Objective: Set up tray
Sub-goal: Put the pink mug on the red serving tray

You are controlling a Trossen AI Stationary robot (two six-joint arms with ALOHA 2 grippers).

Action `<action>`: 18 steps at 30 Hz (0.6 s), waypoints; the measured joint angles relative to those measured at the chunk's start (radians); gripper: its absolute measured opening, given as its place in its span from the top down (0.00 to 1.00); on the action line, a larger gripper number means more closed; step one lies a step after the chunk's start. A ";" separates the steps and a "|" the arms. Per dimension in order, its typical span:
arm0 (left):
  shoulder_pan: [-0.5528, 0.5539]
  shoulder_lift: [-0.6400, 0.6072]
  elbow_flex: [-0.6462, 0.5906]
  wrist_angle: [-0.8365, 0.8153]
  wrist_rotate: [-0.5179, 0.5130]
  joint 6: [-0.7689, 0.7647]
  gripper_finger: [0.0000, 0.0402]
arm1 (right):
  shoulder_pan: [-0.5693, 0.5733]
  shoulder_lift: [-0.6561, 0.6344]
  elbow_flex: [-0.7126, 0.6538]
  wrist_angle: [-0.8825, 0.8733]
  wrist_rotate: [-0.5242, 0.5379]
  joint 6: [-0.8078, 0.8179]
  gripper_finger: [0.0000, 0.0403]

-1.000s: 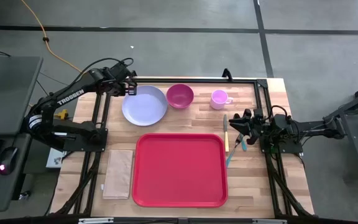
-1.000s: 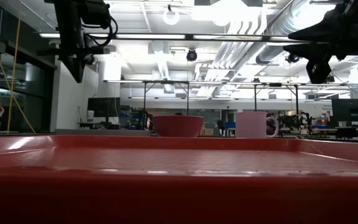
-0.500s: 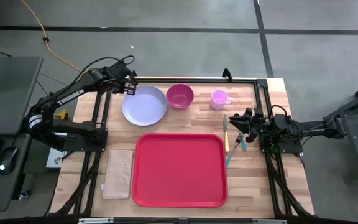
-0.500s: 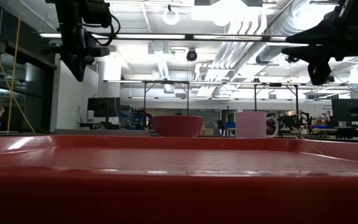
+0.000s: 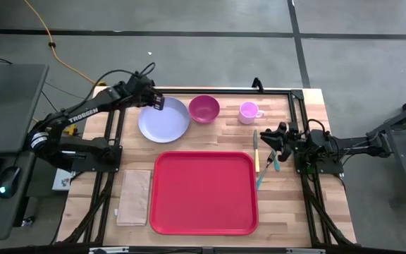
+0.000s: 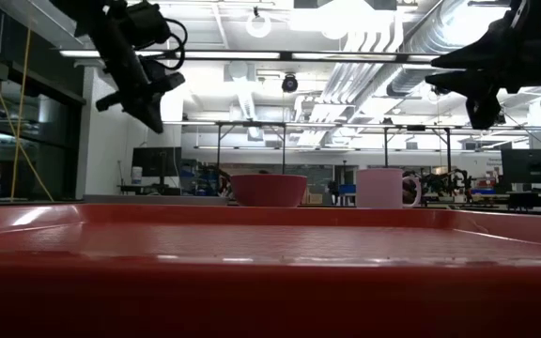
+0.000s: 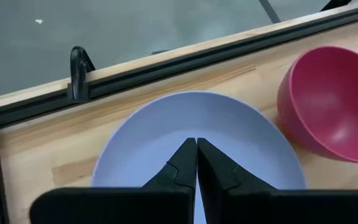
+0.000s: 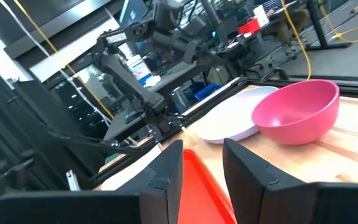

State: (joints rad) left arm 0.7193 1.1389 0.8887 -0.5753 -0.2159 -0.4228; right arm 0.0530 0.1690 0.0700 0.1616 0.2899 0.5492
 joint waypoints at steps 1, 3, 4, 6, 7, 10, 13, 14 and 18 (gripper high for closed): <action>0.000 0.000 -0.007 0.005 0.003 0.000 0.89 | 0.000 0.000 0.000 0.000 0.007 -0.007 0.77; 0.000 -0.004 -0.028 0.022 0.004 0.000 0.89 | 0.000 0.000 0.000 0.000 0.022 -0.029 0.77; 0.000 -0.006 -0.044 0.048 0.007 0.000 0.89 | 0.000 0.000 0.000 0.000 0.034 -0.040 0.77; -0.010 -0.024 -0.090 0.107 0.029 0.000 0.89 | 0.000 0.000 0.000 -0.001 0.063 -0.060 0.77; -0.017 -0.035 -0.117 0.157 0.040 0.000 0.89 | 0.000 0.000 0.000 -0.003 0.079 -0.063 0.77; -0.031 -0.087 -0.208 0.303 0.086 -0.016 0.89 | 0.000 0.000 0.000 -0.009 0.112 -0.062 0.77; -0.035 -0.148 -0.284 0.403 0.130 -0.031 0.89 | 0.000 0.000 0.000 -0.015 0.128 -0.064 0.77; -0.035 -0.171 -0.302 0.413 0.139 -0.038 0.89 | 0.000 0.000 0.000 -0.015 0.136 -0.071 0.77; -0.035 -0.264 -0.360 0.417 0.147 -0.068 0.89 | -0.001 0.000 0.000 -0.015 0.167 -0.109 0.77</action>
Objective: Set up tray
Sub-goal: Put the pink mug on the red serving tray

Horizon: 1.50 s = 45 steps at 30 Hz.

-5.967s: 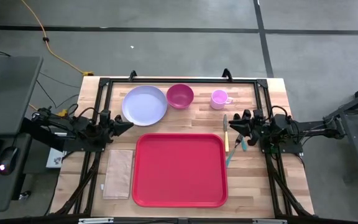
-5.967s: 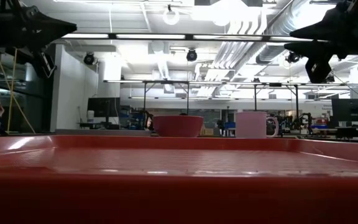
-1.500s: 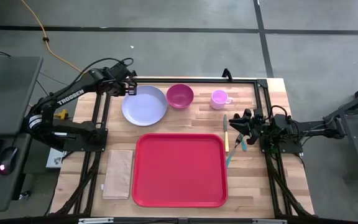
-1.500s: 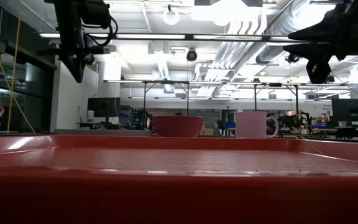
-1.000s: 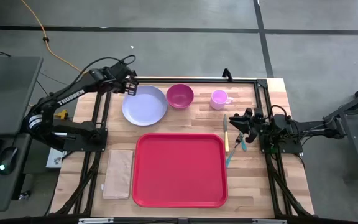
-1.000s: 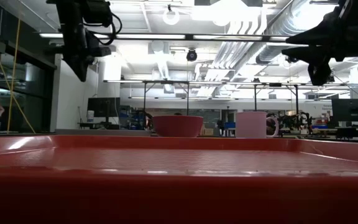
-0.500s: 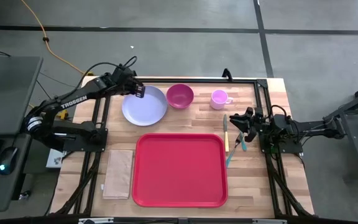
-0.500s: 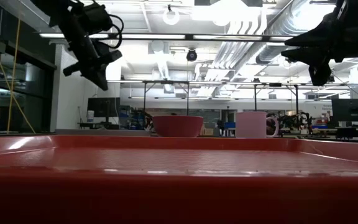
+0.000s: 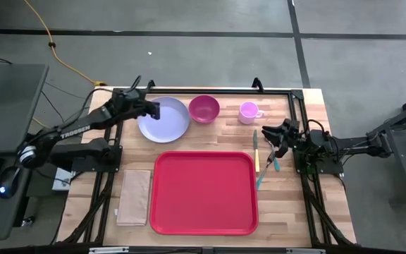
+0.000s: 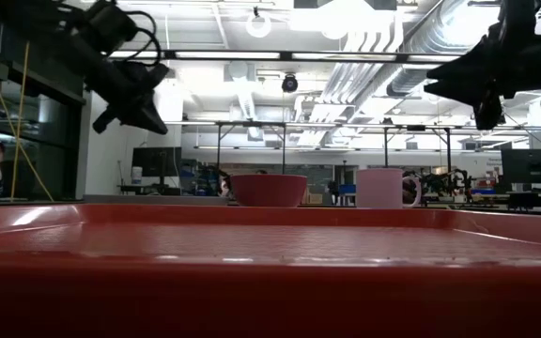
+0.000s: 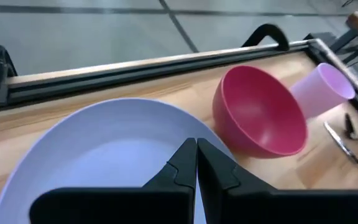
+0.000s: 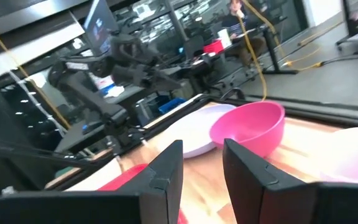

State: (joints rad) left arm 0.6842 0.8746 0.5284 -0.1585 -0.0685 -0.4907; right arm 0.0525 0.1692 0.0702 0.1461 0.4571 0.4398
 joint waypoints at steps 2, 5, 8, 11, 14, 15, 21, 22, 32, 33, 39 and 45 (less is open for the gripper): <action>0.000 -0.055 -0.026 0.002 0.000 -0.007 0.89 | 0.000 0.000 0.000 -0.001 0.020 -0.013 0.77; 0.000 -0.133 -0.071 0.043 0.021 -0.007 0.89 | 0.000 0.000 0.000 -0.009 0.050 -0.030 0.77; 0.000 -0.201 -0.103 0.066 0.057 -0.003 0.89 | 0.000 0.001 0.000 -0.017 0.080 -0.039 0.77; 0.000 -0.252 -0.129 0.066 0.081 -0.008 0.89 | 0.000 0.001 0.000 -0.028 0.114 -0.039 0.77; 0.000 -0.282 -0.147 0.067 0.115 -0.011 0.89 | 0.000 0.001 0.000 -0.045 0.141 -0.041 0.77; -0.006 -0.291 -0.150 0.070 0.121 -0.011 0.89 | 0.000 0.001 0.000 -0.053 0.154 -0.040 0.77; -0.092 -0.298 -0.199 0.201 0.118 -0.011 0.89 | 0.000 0.001 0.000 -0.092 0.251 -0.040 0.77; -0.110 -0.298 -0.209 0.222 0.112 -0.011 0.89 | 0.000 0.001 0.000 -0.092 0.264 -0.040 0.77; -0.313 -0.297 -0.229 0.267 0.004 -0.037 0.89 | 0.000 0.001 0.000 -0.095 0.315 -0.105 0.77; -0.332 -0.297 -0.229 0.268 -0.005 -0.037 0.89 | 0.000 0.001 0.000 -0.096 0.323 -0.111 0.77; -0.441 -0.297 -0.229 0.262 -0.045 -0.042 0.89 | 0.000 0.001 0.000 -0.099 0.332 -0.180 0.77; -0.503 -0.329 -0.229 0.260 -0.081 -0.018 0.89 | 0.000 0.001 0.000 -0.106 0.338 -0.197 0.77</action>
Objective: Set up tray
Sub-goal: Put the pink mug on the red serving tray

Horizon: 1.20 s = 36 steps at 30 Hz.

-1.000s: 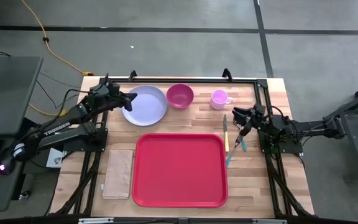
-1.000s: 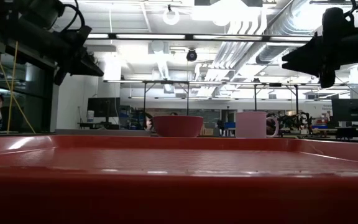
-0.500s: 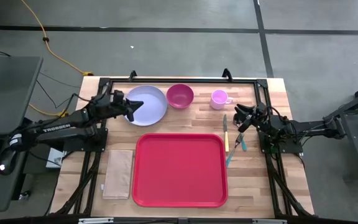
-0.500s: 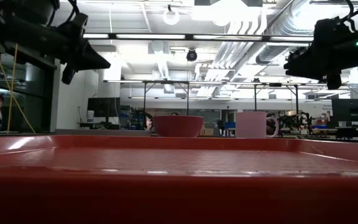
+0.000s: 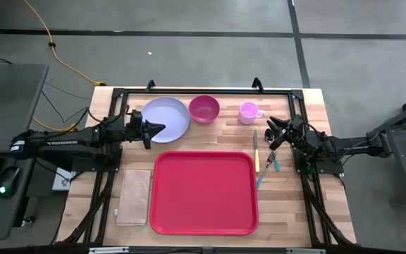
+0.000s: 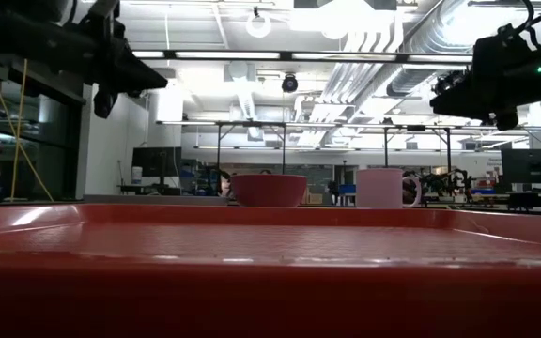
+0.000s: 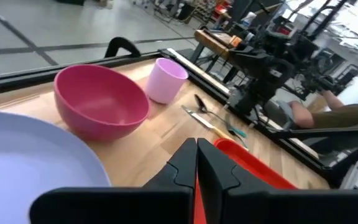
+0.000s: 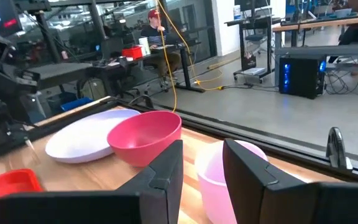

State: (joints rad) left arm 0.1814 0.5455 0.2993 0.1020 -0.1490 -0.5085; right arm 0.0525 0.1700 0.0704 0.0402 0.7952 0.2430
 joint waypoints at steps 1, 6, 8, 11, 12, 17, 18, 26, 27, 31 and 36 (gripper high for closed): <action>-0.007 -0.013 0.000 -0.001 0.000 0.010 0.89 | 0.000 0.001 0.000 0.000 0.000 -0.006 0.77; -0.005 -0.095 0.000 -0.030 -0.006 0.037 0.89 | -0.001 0.025 0.019 -0.030 0.000 -0.017 0.77; -0.006 -0.134 0.000 -0.060 -0.006 0.038 0.89 | -0.001 0.046 0.049 -0.078 0.000 -0.018 0.77; -0.006 -0.190 0.000 -0.106 -0.006 0.037 0.89 | -0.019 0.090 0.108 -0.160 -0.001 -0.018 0.77; -0.006 -0.204 0.000 -0.121 -0.006 0.037 0.89 | -0.028 0.107 0.128 -0.187 -0.001 -0.018 0.77; -0.006 -0.261 0.000 -0.177 -0.023 0.038 0.89 | -0.081 0.207 0.225 -0.309 -0.063 -0.003 0.77; -0.006 -0.271 0.000 -0.188 -0.033 0.038 0.89 | -0.093 0.230 0.243 -0.335 -0.080 0.000 0.77; -0.006 -0.328 0.000 -0.262 -0.045 0.040 0.89 | -0.190 0.418 0.339 -0.403 -0.202 -0.019 0.77; -0.006 -0.330 0.000 -0.271 -0.045 0.039 0.89 | -0.202 0.438 0.347 -0.403 -0.212 -0.026 0.77; -0.006 -0.334 0.000 -0.298 -0.046 0.033 0.89 | -0.253 0.511 0.367 -0.402 -0.267 -0.052 0.77; -0.006 -0.334 0.000 -0.324 -0.048 0.032 0.89 | -0.312 0.577 0.375 -0.392 -0.316 -0.054 0.77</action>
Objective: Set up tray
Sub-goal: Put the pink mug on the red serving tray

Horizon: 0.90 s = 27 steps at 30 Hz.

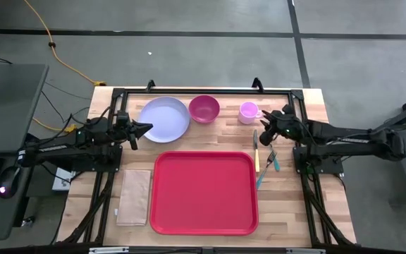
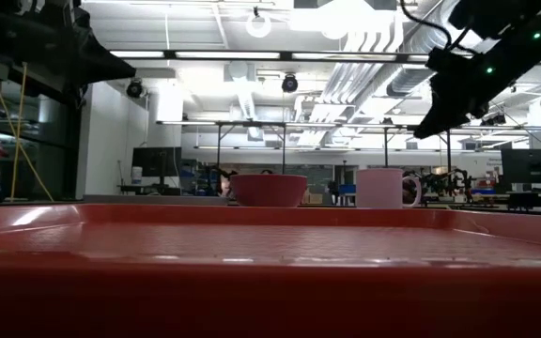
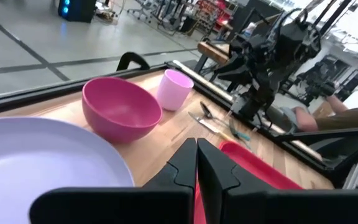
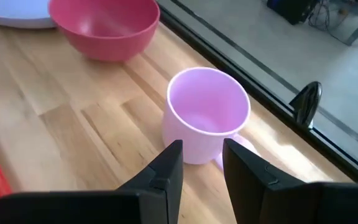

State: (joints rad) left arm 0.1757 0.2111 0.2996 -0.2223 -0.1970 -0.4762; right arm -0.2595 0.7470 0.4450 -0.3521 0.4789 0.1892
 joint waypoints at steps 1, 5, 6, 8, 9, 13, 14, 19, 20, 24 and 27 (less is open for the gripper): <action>0.000 0.000 0.000 -0.009 0.000 -0.003 0.89 | -0.011 0.010 0.000 0.007 -0.011 -0.005 0.77; 0.000 0.000 0.000 -0.034 0.000 -0.010 0.89 | -0.051 0.034 0.000 0.049 -0.061 -0.055 0.77; 0.000 0.000 0.000 -0.040 -0.001 -0.011 0.89 | -0.060 0.038 0.000 0.062 -0.070 -0.065 0.77; 0.000 0.000 0.000 -0.058 -0.005 -0.018 0.89 | -0.083 0.041 0.000 0.082 -0.085 -0.066 0.77; 0.000 0.000 0.000 -0.068 -0.011 -0.024 0.89 | -0.096 0.041 0.000 0.088 -0.096 -0.055 0.77; 0.000 0.000 0.000 -0.102 -0.025 -0.033 0.89 | -0.159 0.039 0.001 0.095 -0.175 0.027 0.77; 0.000 0.000 0.000 -0.103 -0.028 -0.033 0.89 | -0.176 0.039 0.001 0.095 -0.208 0.043 0.77; 0.000 0.000 0.000 -0.109 -0.035 -0.029 0.89 | -0.246 0.040 0.005 0.089 -0.297 0.092 0.77; 0.000 0.000 0.000 -0.116 -0.035 -0.030 0.89 | -0.256 0.040 0.013 0.079 -0.299 0.097 0.77; 0.000 0.000 0.000 -0.135 -0.035 -0.051 0.89 | -0.294 0.072 0.083 0.040 -0.300 0.095 0.77; 0.000 0.000 0.000 -0.134 -0.035 -0.052 0.89 | -0.320 0.132 0.160 -0.009 -0.309 0.093 0.77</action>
State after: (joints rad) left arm 0.1761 0.2111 0.2996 -0.3565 -0.2316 -0.5280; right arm -0.5791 0.8789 0.6046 -0.3609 0.1701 0.2821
